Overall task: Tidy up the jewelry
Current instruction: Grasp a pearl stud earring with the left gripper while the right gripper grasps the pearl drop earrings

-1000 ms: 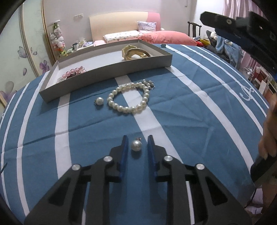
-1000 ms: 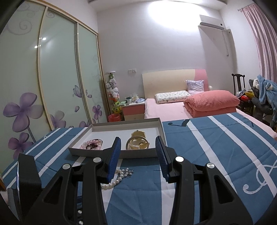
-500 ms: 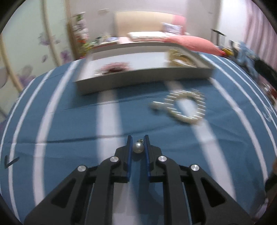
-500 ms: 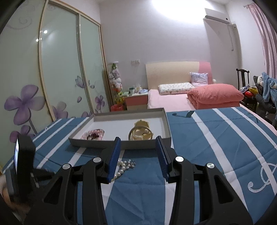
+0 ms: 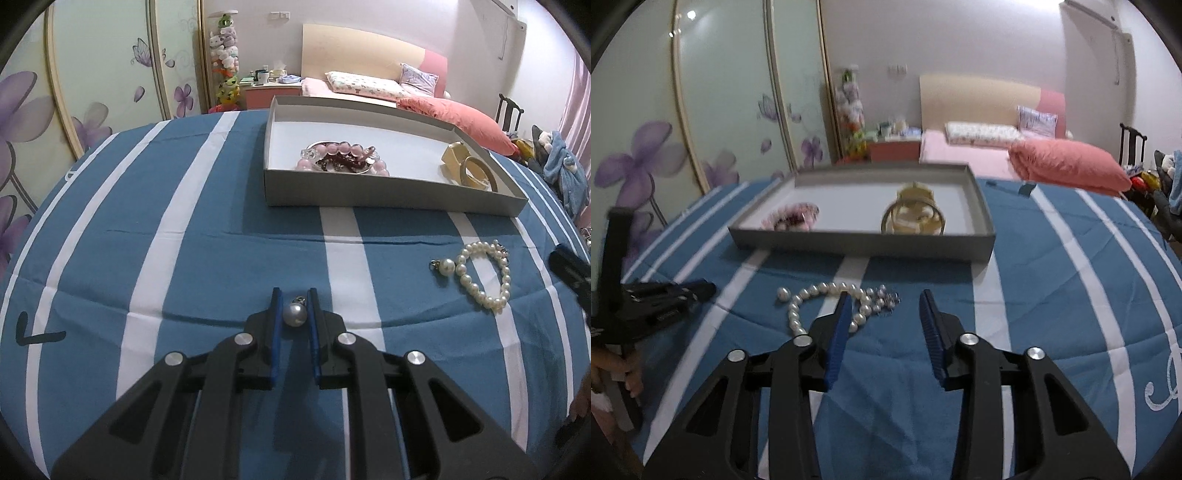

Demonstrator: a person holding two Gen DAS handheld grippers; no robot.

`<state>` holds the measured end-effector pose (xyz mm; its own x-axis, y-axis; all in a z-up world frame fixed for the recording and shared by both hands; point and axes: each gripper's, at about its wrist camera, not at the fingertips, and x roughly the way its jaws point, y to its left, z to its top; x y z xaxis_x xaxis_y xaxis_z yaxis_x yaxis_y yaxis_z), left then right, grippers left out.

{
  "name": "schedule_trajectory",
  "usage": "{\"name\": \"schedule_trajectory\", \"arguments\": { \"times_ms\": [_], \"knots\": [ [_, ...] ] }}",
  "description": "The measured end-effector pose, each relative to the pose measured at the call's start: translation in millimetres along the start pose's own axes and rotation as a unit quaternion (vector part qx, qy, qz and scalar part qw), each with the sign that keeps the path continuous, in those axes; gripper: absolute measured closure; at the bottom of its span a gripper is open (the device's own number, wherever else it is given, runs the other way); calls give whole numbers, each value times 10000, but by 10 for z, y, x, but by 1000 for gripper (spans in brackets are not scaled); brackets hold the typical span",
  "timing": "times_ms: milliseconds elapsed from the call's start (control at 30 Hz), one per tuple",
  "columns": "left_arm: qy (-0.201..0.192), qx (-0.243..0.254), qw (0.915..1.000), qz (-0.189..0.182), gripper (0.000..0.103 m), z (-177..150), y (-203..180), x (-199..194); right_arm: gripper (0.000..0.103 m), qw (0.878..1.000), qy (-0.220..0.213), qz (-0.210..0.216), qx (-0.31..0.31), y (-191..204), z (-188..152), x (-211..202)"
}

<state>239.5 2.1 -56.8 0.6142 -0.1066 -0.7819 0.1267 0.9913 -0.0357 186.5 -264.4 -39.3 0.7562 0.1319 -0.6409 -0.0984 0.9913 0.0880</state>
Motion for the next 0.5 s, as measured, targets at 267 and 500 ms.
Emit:
{"name": "schedule_trajectory", "arguments": {
  "times_ms": [267,500],
  "knots": [
    [-10,-49,10000,-70,89,-41,-5,3,70,9960,898,33,-17,-57,-17,366],
    [-11,-61,9999,-94,89,-43,-6,-4,70,9949,963,-16,-296,72,151,580]
  ]
}}
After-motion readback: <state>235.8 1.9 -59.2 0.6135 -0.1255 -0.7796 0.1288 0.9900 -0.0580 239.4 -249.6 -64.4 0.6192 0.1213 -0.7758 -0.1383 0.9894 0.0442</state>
